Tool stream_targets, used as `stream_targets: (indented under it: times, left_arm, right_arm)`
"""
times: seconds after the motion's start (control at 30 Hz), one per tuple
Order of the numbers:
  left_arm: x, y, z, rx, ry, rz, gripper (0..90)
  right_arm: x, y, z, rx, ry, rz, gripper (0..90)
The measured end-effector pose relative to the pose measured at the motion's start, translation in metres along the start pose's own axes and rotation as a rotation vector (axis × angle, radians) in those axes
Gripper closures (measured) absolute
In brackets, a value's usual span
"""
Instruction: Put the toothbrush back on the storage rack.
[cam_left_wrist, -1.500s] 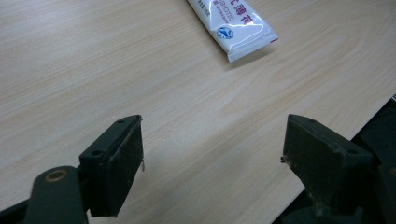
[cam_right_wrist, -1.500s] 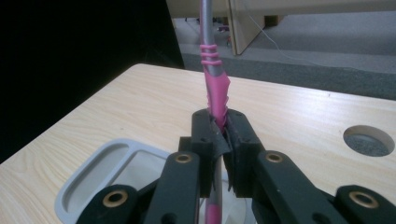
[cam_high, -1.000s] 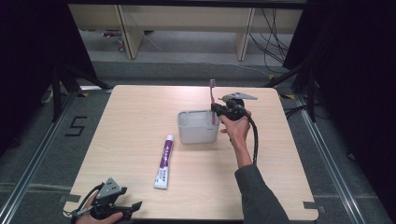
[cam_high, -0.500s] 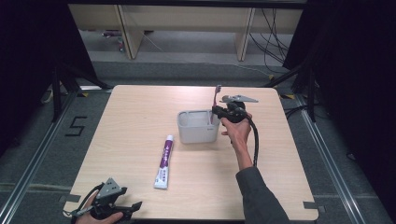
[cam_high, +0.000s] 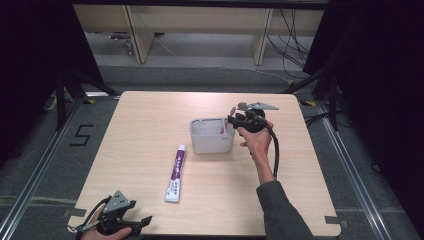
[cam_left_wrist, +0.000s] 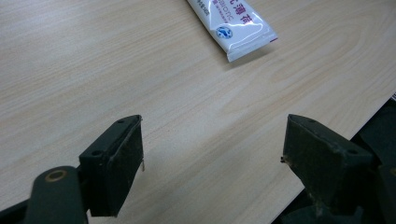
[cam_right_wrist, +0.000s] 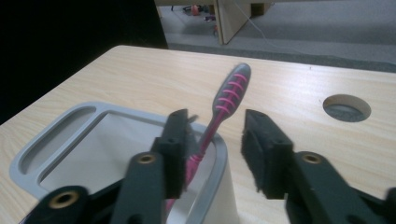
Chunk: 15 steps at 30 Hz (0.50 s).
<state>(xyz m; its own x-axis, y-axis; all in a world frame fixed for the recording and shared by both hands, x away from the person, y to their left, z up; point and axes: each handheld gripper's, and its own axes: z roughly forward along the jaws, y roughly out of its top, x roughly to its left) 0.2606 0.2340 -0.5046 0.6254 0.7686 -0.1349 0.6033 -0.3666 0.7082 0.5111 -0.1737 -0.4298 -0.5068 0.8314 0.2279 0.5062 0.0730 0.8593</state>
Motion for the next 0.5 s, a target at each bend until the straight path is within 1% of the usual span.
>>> stream_targets:
  times: [0.03, 0.07, 0.1, 0.13, 0.2, 0.23, 0.27, 0.3, 0.37, 0.4, 0.47, 0.5]
  left_arm:
    - [0.0, 0.0, 0.0, 0.001, 0.001, 0.0, 19.6]
    - [0.0, 0.0, 0.0, 0.0, 0.002, -0.002, 19.7]
    - [0.0, 0.0, 0.0, 0.0, 0.001, -0.001, 19.7]
    - [0.0, 0.0, 0.0, 0.0, 0.002, -0.001, 19.6]
    - [0.0, 0.0, 0.0, 0.001, 0.003, -0.002, 19.6]
    - [0.0, 0.0, 0.0, 0.001, 0.003, -0.003, 19.6]
    - [0.0, 0.0, 0.0, 0.002, 0.003, -0.005, 19.6]
    - [0.0, 0.0, 0.0, 0.001, 0.003, -0.005, 19.6]
    - [0.0, 0.0, 0.0, 0.004, 0.002, -0.004, 19.6]
    - [0.0, 0.0, 0.0, 0.004, 0.002, -0.001, 19.6]
    - [0.0, 0.0, 0.0, 0.005, 0.003, -0.006, 19.6]
    - [0.0, 0.0, 0.0, 0.004, 0.004, -0.006, 19.7]
  right_arm:
    - [0.0, 0.0, -0.001, 0.005, -0.005, 0.001, 53.5]
    - [0.001, -0.001, -0.003, 0.013, -0.002, 0.014, 49.9]
    - [0.0, -0.002, -0.004, 0.016, -0.011, -0.003, 47.8]
    - [0.002, -0.003, -0.006, 0.018, -0.014, 0.009, 46.3]
    - [0.001, -0.004, -0.01, 0.027, -0.007, -0.008, 42.2]
    - [0.0, -0.005, -0.012, 0.021, -0.01, -0.029, 40.7]
    - [0.004, -0.006, -0.017, 0.036, -0.02, 0.019, 38.7]
    - [0.001, -0.006, -0.019, 0.032, -0.03, -0.028, 37.5]
    - [0.001, -0.008, -0.024, 0.028, -0.017, -0.012, 35.9]
    - [0.001, -0.008, -0.027, 0.027, -0.023, -0.022, 34.9]
    - [0.001, -0.01, -0.034, 0.032, -0.01, -0.023, 33.3]
    - [0.001, -0.011, -0.038, 0.033, -0.018, -0.039, 32.6]
